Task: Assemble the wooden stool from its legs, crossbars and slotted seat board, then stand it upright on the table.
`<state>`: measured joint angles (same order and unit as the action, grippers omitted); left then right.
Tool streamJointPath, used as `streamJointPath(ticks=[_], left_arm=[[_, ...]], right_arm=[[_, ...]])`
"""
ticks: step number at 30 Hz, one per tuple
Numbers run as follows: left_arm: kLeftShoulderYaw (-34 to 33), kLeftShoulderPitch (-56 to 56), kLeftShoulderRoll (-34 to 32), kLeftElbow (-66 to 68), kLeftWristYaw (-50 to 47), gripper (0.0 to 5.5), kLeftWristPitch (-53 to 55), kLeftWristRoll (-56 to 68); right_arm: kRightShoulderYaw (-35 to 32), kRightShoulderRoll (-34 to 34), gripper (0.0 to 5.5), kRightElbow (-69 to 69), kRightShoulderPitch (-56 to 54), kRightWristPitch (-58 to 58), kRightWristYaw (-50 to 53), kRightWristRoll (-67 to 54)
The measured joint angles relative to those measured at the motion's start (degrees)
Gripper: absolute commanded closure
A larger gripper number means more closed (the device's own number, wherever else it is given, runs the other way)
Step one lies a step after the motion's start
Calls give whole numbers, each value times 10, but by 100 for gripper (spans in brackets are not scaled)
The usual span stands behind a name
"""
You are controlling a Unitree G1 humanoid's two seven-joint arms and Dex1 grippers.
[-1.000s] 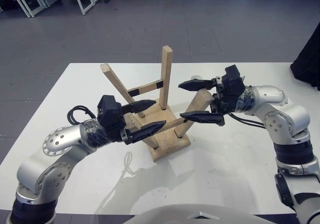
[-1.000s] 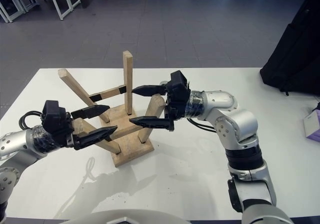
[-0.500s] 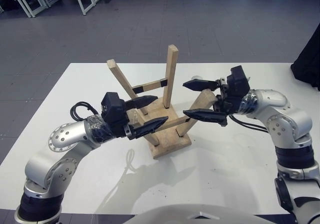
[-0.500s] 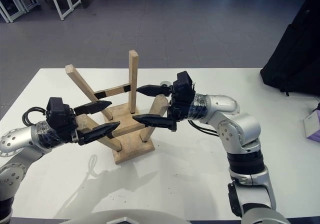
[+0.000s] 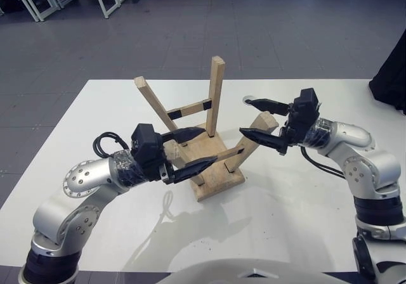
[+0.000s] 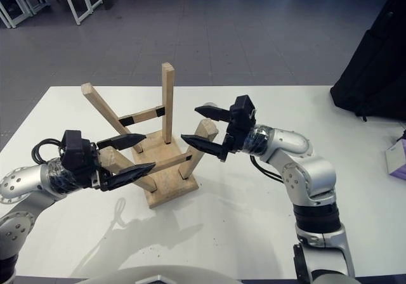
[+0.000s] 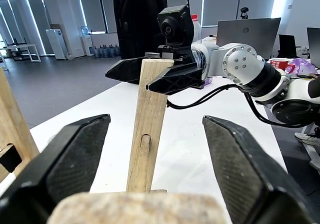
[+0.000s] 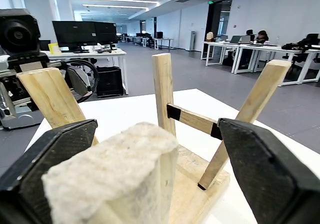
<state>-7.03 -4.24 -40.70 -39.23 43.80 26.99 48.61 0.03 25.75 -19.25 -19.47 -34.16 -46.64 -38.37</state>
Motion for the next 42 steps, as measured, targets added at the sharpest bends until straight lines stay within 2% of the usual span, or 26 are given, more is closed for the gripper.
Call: streamJointPath(ticks=[5, 10, 15, 21, 30, 42], left_arm=[[-23, -29, 4, -15, -15, 207, 1, 6], [-40, -52, 18, -15, -25, 207, 1, 21], [-44, -69, 30, -20, -41, 207, 1, 29], [-50, -76, 45, -33, -47, 207, -1, 46], [-48, -63, 56, -20, -44, 207, -4, 52], [-38, -45, 47, 2, -24, 207, -3, 37]], right_arm=[[2, -99, 105, -80, 77, -35, 165, -22], [12, -106, 105, -96, 93, -21, 223, 24], [33, -44, 105, -88, 118, 25, 196, 102], [38, -19, 105, -47, 131, 67, 160, 142], [68, 23, 105, 116, 11, 180, 132, 276], [110, 8, 105, 336, -107, 383, 152, 405]])
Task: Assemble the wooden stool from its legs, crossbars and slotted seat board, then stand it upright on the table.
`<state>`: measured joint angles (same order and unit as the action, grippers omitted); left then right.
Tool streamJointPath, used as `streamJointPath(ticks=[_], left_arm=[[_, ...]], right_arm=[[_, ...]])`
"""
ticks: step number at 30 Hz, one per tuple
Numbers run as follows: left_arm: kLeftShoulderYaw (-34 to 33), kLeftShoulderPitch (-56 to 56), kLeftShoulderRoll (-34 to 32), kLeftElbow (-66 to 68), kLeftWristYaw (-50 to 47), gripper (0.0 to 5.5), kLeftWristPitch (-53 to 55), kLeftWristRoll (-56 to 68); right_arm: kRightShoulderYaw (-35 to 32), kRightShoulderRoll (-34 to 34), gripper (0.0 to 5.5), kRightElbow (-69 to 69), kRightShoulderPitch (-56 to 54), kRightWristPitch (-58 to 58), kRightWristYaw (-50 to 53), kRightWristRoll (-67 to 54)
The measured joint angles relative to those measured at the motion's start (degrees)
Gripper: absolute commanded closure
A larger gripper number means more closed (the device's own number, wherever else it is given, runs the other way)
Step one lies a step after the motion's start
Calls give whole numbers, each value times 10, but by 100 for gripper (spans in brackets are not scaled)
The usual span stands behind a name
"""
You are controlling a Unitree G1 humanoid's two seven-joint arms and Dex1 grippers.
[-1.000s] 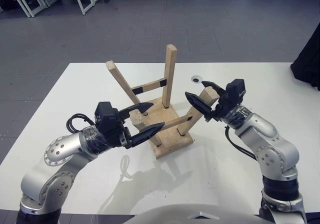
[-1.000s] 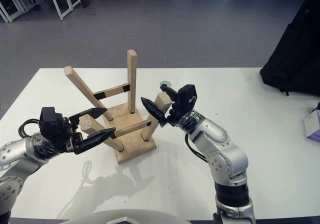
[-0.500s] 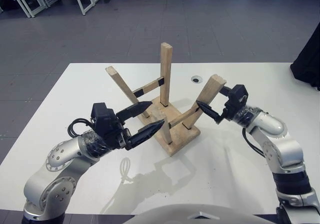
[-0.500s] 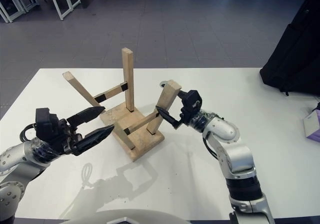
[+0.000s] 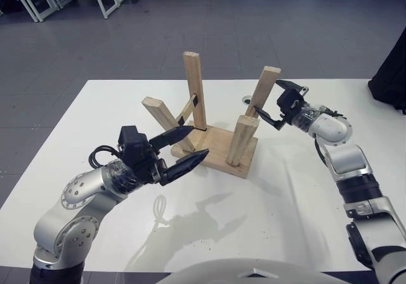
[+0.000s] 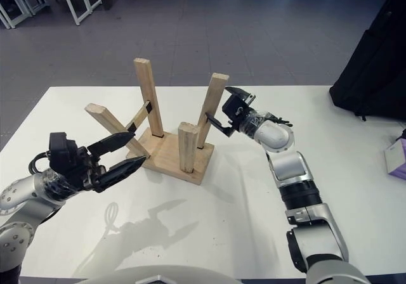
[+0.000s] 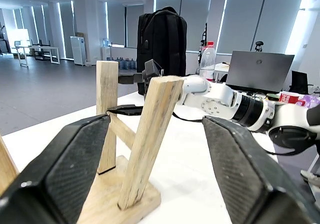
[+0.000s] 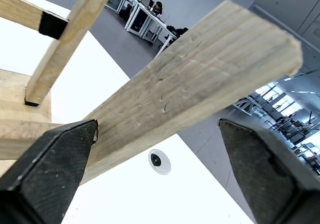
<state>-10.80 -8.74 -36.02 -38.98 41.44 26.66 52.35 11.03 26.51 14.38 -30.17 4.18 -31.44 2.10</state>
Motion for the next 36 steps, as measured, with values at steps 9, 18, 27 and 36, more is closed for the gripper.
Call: streamJointPath(ticks=[9, 18, 27, 36], left_arm=[[13, -78, -44, 76, 62, 207, -24, -127], [6, -45, -74, 227, 97, 207, -50, -219], [93, 88, -57, 418, 123, 207, -176, -347], [112, 99, -43, 429, 134, 207, -204, -358]], right_arm=[[-65, 6, 105, -69, 40, -71, -109, -154], [-85, 89, 105, -217, 182, -218, -232, -260], [37, 35, 105, -220, 213, -210, -243, -201], [59, -19, 261, -132, 166, -140, -224, -152]])
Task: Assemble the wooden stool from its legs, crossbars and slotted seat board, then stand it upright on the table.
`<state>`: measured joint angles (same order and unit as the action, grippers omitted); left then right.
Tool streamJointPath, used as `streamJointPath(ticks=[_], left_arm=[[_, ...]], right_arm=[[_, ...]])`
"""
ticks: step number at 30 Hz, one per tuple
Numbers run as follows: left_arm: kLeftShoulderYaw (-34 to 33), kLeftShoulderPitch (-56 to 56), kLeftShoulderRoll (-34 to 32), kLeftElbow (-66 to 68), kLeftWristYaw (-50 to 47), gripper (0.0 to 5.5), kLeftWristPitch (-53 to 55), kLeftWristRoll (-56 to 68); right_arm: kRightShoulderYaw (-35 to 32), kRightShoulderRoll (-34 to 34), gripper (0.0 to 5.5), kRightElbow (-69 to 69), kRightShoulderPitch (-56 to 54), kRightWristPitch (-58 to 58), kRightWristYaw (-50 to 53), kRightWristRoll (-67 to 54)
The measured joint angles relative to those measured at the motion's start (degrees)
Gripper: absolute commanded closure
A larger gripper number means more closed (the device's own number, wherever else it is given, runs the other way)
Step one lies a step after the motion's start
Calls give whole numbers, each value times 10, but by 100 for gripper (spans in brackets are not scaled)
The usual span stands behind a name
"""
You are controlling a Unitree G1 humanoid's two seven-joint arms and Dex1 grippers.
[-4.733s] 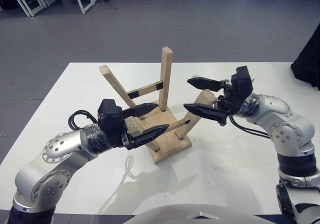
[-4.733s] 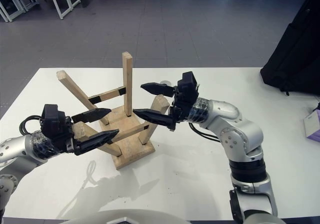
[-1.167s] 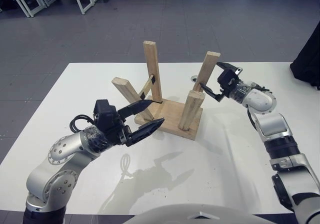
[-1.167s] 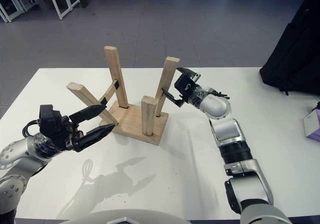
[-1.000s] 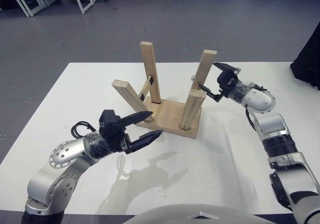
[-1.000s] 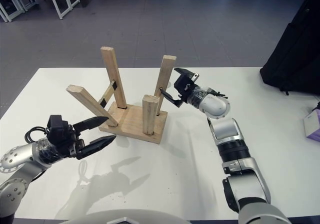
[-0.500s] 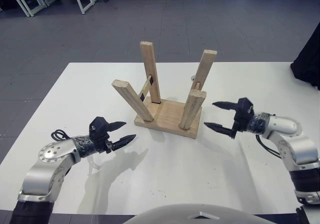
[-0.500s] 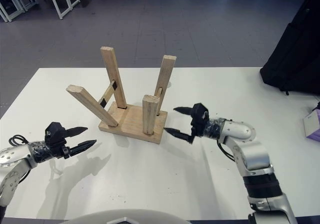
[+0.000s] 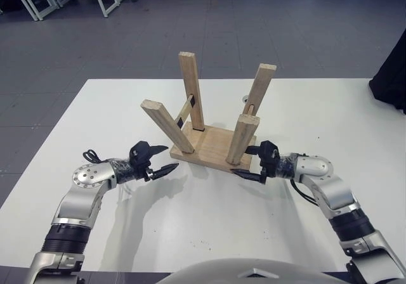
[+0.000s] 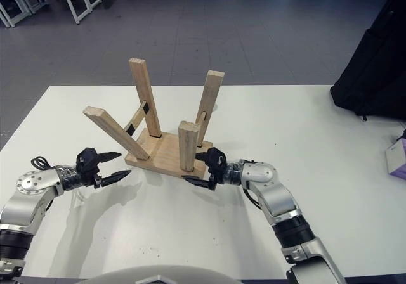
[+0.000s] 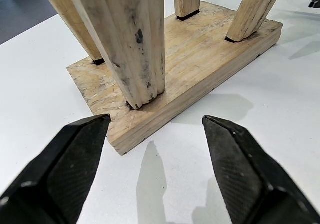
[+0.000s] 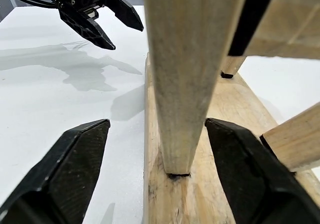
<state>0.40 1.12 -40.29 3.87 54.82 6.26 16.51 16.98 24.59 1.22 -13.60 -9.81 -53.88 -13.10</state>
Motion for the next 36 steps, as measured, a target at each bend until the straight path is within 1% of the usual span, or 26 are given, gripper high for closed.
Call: streamJointPath(ticks=[2, 7, 9, 17, 21, 24, 26, 28, 30, 32, 36], left_arm=[[1, -2, 0, -2, 0, 207, 0, -4], [4, -21, 5, -30, 4, 207, 10, 3], [4, -34, 5, -46, 10, 207, 23, 12], [-5, -57, 15, -121, 9, 207, 51, 49], [-30, -97, 15, -234, 12, 207, 98, 132], [-34, -145, 15, -343, 6, 207, 123, 180], [-54, -171, 17, -412, -16, 207, 136, 221], [-64, -177, 24, -460, -41, 207, 143, 256], [-70, -173, 39, -503, -74, 207, 148, 295], [-67, -172, 47, -524, -95, 207, 151, 307], [-53, -173, 57, -543, -122, 207, 152, 316]], right_arm=[[0, -8, 297, 6, -8, 6, -3, 0], [-2, -8, 410, 14, -14, 11, -18, -3], [-2, -8, 440, 15, -15, 11, -25, -5], [-11, -9, 446, 17, -16, -3, -32, -12], [-35, 4, 446, -12, -18, -103, -50, -72], [-58, 66, 446, -53, -17, -200, -113, -143], [-75, 111, 446, -50, -36, -275, -169, -192], [-77, 137, 446, -32, -67, -329, -202, -215], [-69, 162, 446, -5, -108, -390, -238, -235], [-51, 174, 446, 11, -134, -434, -269, -250], [-7, 188, 446, 32, -169, -479, -335, -257]])
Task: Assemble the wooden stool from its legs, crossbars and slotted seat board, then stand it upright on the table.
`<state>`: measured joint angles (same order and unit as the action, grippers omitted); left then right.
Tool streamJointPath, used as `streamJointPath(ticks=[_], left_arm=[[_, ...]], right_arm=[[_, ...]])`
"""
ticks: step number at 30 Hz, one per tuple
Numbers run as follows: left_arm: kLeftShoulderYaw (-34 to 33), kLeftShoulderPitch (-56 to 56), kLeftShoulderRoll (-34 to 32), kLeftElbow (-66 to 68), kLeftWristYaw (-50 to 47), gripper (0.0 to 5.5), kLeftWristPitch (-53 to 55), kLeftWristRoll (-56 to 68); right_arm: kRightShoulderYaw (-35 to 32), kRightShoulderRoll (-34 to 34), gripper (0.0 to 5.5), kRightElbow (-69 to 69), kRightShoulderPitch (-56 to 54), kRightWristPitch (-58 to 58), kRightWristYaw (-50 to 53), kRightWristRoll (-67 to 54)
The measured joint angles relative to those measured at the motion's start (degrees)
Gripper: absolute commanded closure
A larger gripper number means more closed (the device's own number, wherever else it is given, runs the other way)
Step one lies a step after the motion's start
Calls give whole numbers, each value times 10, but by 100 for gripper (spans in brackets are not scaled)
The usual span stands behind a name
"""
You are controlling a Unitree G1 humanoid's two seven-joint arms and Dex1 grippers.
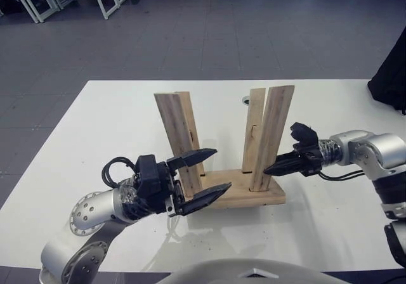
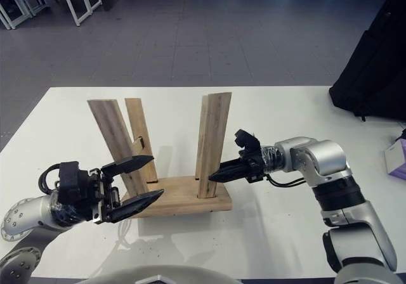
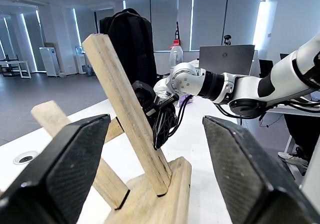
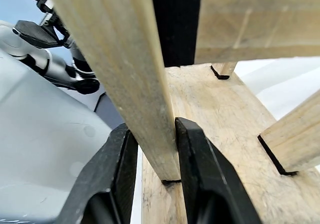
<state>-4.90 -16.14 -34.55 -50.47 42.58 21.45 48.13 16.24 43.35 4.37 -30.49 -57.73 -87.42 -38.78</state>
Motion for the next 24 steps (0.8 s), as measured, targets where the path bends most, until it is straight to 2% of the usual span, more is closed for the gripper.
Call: streamJointPath(ticks=[3, 6, 11, 12, 16, 21, 24], left_arm=[[4, 0, 1, -6, -14, 207, 0, -2], [5, 2, 1, -17, -32, 207, 4, -1], [6, 9, 1, -21, -42, 207, 5, 5], [6, 11, 1, -21, -42, 207, 5, 6], [5, 13, -3, -20, -41, 207, 6, 8], [4, 19, -8, -14, -35, 207, 6, 8], [4, 25, -8, -3, -31, 207, 5, 7]], right_arm=[[5, -2, 446, 23, -17, -25, -2, -5], [-16, -17, 446, 40, -21, -81, 29, -24], [-23, 1, 446, 3, 7, -113, 37, -49], [-27, -2, 408, 5, 8, -113, 44, -52], [-23, -36, 338, 36, 20, -151, 90, -50], [-48, -55, 238, 58, 15, -160, 132, -50], [-72, -68, 208, 78, 10, -157, 160, -49]])
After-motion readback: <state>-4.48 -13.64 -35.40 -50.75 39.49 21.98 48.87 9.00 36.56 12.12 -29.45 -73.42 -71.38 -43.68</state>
